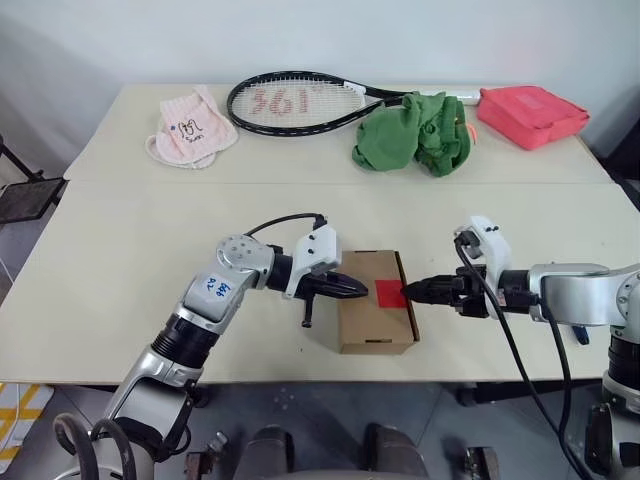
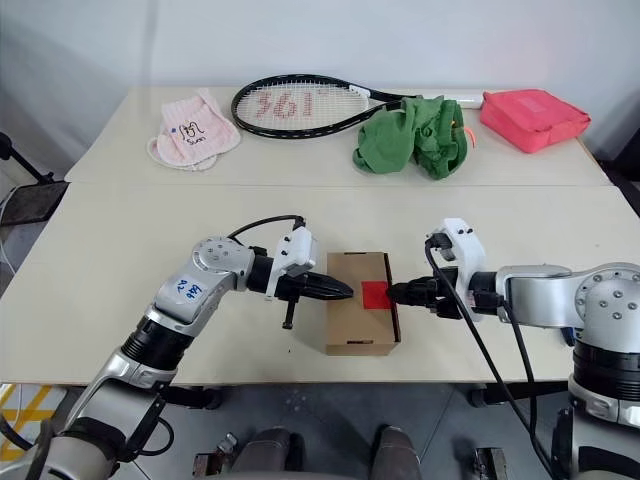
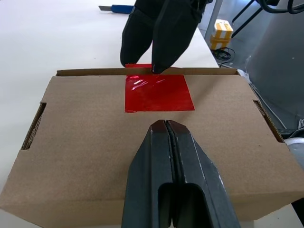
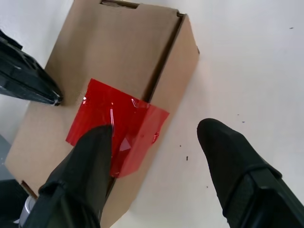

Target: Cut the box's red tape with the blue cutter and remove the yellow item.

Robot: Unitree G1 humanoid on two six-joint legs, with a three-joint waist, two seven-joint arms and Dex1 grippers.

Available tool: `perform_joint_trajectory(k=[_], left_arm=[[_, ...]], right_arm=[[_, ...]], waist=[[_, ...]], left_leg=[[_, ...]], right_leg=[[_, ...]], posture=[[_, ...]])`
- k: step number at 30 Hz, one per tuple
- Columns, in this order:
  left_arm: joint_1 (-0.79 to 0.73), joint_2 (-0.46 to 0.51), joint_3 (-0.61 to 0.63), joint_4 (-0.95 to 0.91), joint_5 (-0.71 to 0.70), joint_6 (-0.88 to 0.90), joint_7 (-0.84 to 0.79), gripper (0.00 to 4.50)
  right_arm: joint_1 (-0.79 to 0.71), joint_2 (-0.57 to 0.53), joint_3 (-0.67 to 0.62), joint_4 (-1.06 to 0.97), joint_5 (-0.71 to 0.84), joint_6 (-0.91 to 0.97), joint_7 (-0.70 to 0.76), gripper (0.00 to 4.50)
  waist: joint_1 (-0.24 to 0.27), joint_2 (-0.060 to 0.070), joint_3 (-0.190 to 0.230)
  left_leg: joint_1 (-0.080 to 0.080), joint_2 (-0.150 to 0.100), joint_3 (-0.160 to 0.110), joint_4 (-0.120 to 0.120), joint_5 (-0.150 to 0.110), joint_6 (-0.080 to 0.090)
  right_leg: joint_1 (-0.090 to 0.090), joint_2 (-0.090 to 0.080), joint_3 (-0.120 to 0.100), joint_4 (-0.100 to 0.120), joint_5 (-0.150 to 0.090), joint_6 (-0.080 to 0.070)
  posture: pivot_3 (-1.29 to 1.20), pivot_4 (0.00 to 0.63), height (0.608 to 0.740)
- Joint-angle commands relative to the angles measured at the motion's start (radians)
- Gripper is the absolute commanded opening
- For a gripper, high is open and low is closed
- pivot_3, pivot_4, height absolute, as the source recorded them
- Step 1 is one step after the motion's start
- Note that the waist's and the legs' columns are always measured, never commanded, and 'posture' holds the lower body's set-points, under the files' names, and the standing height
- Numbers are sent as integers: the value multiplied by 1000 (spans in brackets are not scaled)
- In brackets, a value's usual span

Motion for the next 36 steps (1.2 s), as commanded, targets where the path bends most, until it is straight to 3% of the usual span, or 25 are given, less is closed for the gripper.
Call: perform_joint_trajectory(k=[1,14,24,36], left_arm=[[13,4,-5,-23,12,0,10,0],[22,-3,-13,-20,20,-3,33,0],[16,-12,-19,-14,19,-6,33,0],[26,-16,-53,-16,47,32,59,0]], right_arm=[[10,-32,15,-4,59,-39,-44,3038],[74,-155,61,19,84,-113,-42,3038],[33,-153,153,5,105,-149,-66,3038],[-27,-195,238,-43,-36,-76,-12,3038]], waist=[[0,0,0],[3,0,0],[1,0,0],[2,0,0]], left_leg=[[0,0,0,0,0,0],[0,0,0,0,0,1],[0,0,0,0,0,1],[0,0,0,1,-1,1]], right_leg=[[0,0,0,0,0,0],[0,0,0,0,0,0],[0,0,0,0,0,0],[1,0,0,0,0,0]], posture=[[0,150,740],[0,150,740],[0,150,740],[0,150,740]])
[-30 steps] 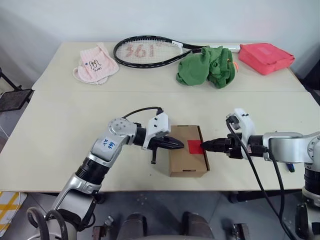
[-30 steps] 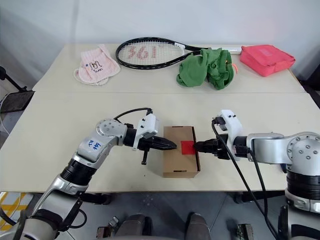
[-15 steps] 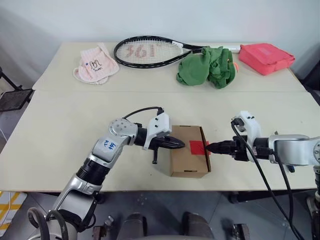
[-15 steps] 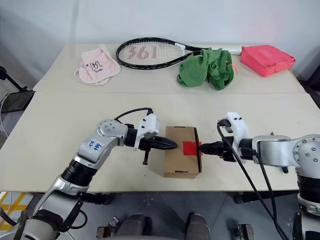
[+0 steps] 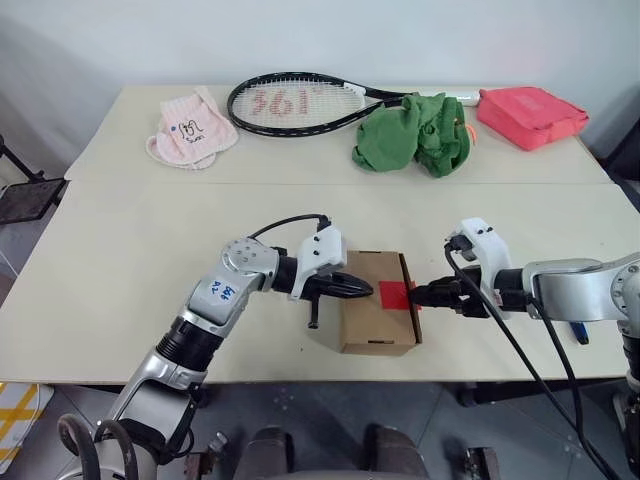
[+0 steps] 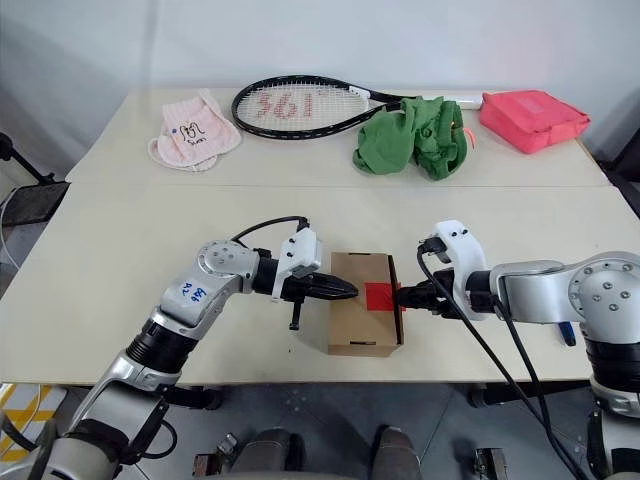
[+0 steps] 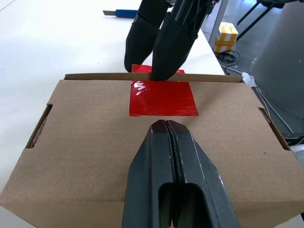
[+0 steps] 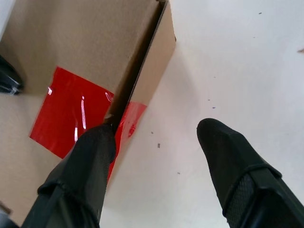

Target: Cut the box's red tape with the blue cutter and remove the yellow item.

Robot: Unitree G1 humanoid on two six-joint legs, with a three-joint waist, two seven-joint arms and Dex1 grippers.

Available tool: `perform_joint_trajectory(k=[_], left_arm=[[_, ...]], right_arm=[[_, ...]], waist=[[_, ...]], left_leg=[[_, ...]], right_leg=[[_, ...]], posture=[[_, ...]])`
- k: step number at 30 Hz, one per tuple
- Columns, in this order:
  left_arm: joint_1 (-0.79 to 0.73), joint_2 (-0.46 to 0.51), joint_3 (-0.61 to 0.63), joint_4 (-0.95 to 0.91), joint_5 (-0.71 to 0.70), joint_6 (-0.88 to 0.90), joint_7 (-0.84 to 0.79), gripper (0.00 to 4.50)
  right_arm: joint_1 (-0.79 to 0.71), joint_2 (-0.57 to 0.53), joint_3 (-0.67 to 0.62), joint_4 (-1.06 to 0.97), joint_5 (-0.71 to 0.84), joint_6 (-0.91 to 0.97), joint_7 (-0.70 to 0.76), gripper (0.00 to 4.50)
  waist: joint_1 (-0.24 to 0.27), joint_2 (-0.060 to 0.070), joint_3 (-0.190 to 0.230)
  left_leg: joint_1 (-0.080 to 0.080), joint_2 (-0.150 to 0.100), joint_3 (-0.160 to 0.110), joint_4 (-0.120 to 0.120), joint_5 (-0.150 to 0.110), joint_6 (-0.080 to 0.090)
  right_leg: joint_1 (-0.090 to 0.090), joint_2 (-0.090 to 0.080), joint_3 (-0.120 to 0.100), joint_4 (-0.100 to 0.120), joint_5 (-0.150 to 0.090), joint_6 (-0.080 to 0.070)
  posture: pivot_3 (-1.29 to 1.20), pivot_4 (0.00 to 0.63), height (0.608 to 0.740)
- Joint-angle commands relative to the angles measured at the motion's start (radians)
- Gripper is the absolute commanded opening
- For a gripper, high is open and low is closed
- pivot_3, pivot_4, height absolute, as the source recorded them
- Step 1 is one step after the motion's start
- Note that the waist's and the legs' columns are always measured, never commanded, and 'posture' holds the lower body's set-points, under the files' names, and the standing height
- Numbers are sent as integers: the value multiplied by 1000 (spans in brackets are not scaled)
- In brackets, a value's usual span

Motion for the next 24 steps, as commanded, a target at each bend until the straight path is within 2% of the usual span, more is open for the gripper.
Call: perform_joint_trajectory(k=[1,14,24], left_arm=[[20,4,-44,-7,41,41,18,0],[52,23,-106,-59,49,221,50,0],[53,19,-110,-71,41,236,63,0]], right_arm=[[9,-18,28,-13,-49,41,15,3038],[22,-26,-4,34,-161,105,60,3038],[32,-29,-28,22,-259,139,133,3038]], waist=[[1,0,0],[6,-4,-6],[23,-4,-7]], left_leg=[[0,0,0,0,0,0],[1,0,0,1,-1,2],[1,0,0,1,-2,2]], right_leg=[[0,0,0,0,0,0],[3,0,0,-2,0,0],[3,0,0,-2,0,0]], posture=[[0,150,740],[0,150,740],[0,150,740]])
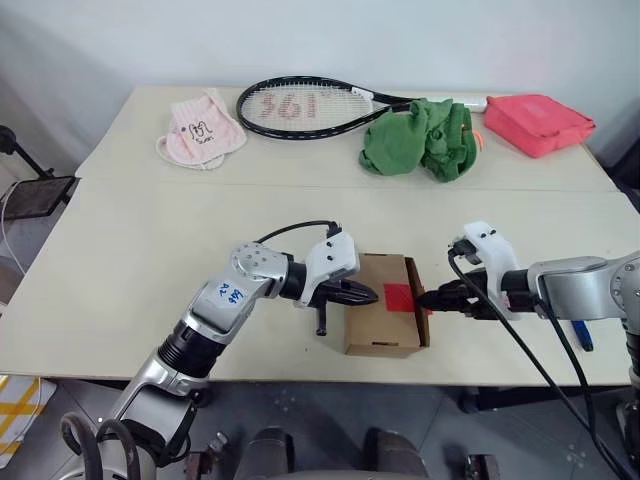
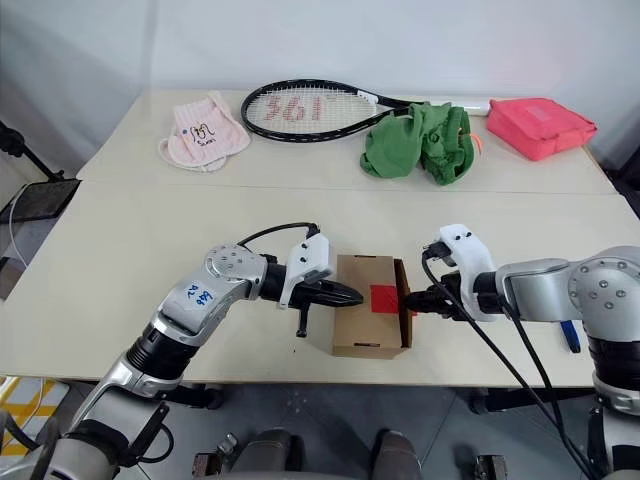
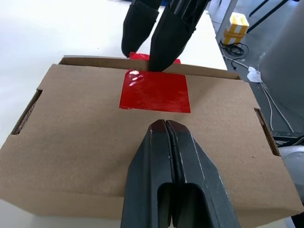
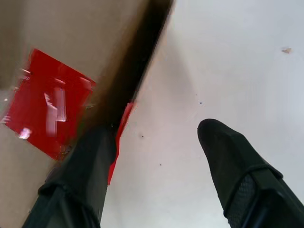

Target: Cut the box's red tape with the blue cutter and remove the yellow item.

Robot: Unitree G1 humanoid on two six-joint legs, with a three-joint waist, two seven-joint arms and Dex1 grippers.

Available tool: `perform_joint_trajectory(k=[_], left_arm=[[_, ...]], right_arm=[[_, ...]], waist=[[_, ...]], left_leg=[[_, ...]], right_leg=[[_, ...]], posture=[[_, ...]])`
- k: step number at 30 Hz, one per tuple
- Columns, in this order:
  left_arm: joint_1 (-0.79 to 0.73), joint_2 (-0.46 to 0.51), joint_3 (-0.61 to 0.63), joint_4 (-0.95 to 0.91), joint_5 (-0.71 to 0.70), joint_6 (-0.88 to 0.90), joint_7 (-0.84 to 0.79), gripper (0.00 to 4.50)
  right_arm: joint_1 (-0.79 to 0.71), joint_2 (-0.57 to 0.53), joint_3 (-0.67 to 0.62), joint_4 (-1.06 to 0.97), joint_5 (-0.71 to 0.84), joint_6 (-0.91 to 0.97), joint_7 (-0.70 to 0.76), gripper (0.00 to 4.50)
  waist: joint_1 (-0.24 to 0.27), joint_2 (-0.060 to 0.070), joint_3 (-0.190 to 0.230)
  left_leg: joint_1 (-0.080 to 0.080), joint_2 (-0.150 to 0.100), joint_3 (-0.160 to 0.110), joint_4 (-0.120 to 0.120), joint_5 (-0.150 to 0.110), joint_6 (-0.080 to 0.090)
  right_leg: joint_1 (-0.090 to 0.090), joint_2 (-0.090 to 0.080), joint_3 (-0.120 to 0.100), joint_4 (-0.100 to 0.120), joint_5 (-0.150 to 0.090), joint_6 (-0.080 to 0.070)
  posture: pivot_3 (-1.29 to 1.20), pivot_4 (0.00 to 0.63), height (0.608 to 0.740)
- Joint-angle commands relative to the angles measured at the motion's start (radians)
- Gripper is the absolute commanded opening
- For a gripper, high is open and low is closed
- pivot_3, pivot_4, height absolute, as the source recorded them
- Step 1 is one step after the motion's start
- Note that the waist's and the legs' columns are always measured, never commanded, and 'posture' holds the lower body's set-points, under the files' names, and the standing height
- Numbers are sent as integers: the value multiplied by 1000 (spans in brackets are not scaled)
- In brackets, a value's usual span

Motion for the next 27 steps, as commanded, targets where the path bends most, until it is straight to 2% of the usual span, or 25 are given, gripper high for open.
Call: perform_joint_trajectory(k=[1,8,11,16,20,22,24,27], left_arm=[[44,18,-61,40,30,48,-7,0],[41,17,-61,45,30,40,-9,0],[41,16,-59,46,31,34,-8,0],[43,16,-47,45,34,11,-1,0],[40,20,4,54,6,-46,-18,0],[37,27,34,67,-9,-83,-35,0],[32,35,48,89,-11,-112,-47,0],[21,44,47,118,2,-150,-65,0]], right_arm=[[26,-16,-9,21,-54,36,8,3038],[34,-34,-14,61,-78,37,53,3038],[39,-49,-11,36,-138,37,88,3038],[77,-69,-52,-37,-194,-27,210,3038],[115,-99,-182,34,-149,29,307,3038],[129,-118,-224,122,-65,36,346,3038],[128,-116,-239,208,11,37,363,3038],[127,-86,-197,290,1,37,358,3038]], waist=[[0,0,0],[0,1,0],[0,1,0],[-1,1,0],[0,1,0],[0,1,0],[-3,1,0],[-15,1,0]], left_leg=[[0,0,0,0,0,0],[0,0,0,0,0,0],[0,0,0,0,0,0],[0,0,0,-1,0,0],[-1,0,0,0,0,0],[-1,0,1,-1,0,0],[-1,0,0,-1,0,0],[0,0,1,-1,0,0]], right_leg=[[0,0,0,0,0,0],[-1,0,0,0,0,0],[-1,0,0,0,0,0],[-1,0,0,0,0,0],[-1,0,0,-1,0,0],[-1,0,0,-1,0,0],[-1,0,0,-1,0,0],[-1,0,0,0,0,0]], posture=[[0,150,740],[0,150,740],[0,150,740],[0,150,740],[0,150,740],[0,150,740],[0,150,740],[0,150,740]])
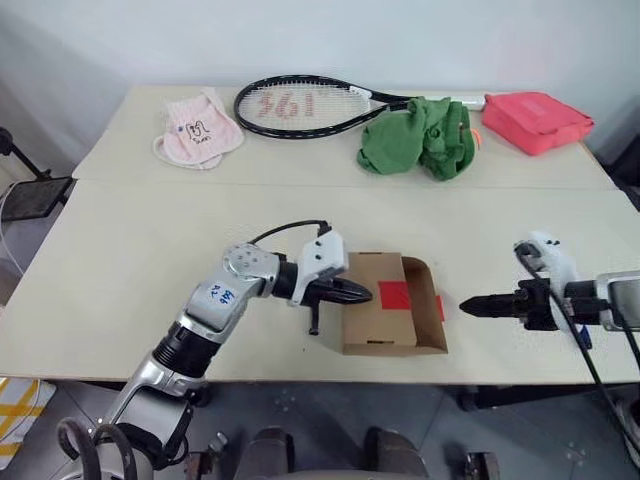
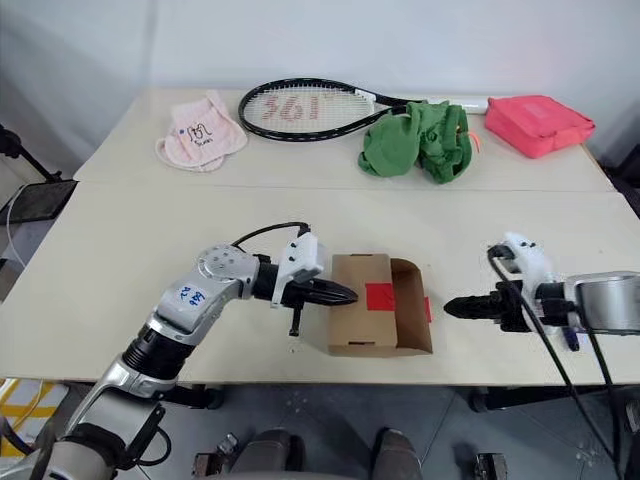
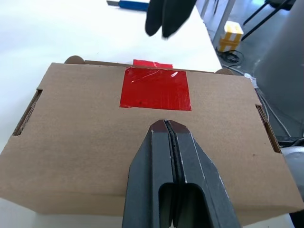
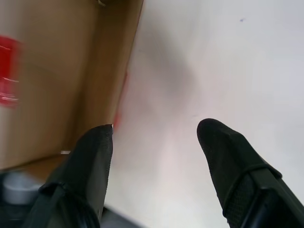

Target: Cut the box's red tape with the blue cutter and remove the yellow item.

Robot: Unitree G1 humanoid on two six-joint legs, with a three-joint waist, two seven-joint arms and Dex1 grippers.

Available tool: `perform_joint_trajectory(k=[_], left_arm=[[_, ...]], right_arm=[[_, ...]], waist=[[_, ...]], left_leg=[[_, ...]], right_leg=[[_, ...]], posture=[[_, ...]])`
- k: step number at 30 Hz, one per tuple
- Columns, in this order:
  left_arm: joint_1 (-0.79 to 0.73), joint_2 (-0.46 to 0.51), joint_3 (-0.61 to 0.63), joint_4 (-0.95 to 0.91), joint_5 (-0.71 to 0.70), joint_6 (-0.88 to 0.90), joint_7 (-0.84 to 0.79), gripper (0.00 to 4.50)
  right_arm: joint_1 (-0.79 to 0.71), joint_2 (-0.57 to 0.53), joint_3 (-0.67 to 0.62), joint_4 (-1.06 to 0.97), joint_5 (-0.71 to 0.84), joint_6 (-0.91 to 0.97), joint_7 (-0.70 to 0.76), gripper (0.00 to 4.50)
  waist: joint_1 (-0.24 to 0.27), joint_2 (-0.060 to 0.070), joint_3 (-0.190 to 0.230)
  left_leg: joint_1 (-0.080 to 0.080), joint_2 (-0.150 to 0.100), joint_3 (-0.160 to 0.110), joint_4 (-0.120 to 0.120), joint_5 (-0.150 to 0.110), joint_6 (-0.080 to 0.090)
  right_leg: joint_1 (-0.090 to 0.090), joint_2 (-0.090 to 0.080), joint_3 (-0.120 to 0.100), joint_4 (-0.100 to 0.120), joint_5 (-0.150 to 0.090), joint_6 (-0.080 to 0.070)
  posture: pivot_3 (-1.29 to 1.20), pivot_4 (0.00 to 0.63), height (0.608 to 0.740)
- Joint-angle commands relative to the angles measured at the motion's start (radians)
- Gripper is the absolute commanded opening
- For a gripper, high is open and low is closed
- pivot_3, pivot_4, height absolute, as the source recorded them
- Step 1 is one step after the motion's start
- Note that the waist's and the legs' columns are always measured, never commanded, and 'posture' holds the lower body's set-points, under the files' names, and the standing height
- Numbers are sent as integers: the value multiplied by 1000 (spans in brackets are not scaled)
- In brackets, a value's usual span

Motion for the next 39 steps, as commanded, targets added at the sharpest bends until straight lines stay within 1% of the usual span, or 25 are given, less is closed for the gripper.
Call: perform_joint_trajectory(k=[1,6,12,22,25,29,37,39], left_arm=[[1,18,-2,52,27,-22,-8,0],[-8,3,-4,50,26,-29,-3,0],[4,4,-3,21,22,-13,2,0],[8,15,-1,3,21,2,6,0],[7,14,-1,3,21,4,8,0],[7,14,-1,3,22,7,8,0],[11,15,0,-2,22,10,12,0],[12,11,-1,0,23,9,15,0]], right_arm=[[-8,36,25,78,3,4,-2,3038],[-71,134,47,161,-35,4,-14,3038],[-112,230,67,193,-61,4,-17,3038],[-111,302,56,218,-155,4,3,3038],[-113,335,53,219,-180,4,18,2438],[-116,362,66,216,-197,4,34,1019],[-107,346,126,197,-195,4,89,1019],[-113,347,132,190,-187,4,93,652]], waist=[[-7,0,0],[-14,1,1],[-12,2,1],[-17,1,1],[-18,1,0],[-19,1,0],[-19,1,0],[-19,1,0]], left_leg=[[0,0,0,0,0,0],[0,0,0,1,0,0],[-1,0,0,1,0,0],[0,0,0,1,0,0],[0,0,0,1,0,0],[1,0,0,1,0,0],[0,0,1,0,0,0],[0,0,0,0,0,0]], right_leg=[[0,0,0,0,0,0],[0,0,0,0,1,0],[0,0,0,0,1,1],[0,0,0,1,1,1],[0,0,1,1,1,1],[0,0,1,1,1,1],[0,0,1,1,1,1],[0,0,1,1,1,1]], posture=[[0,150,740],[0,150,740],[0,150,740],[0,150,740],[0,150,740],[0,150,740],[0,150,740],[0,150,740]])
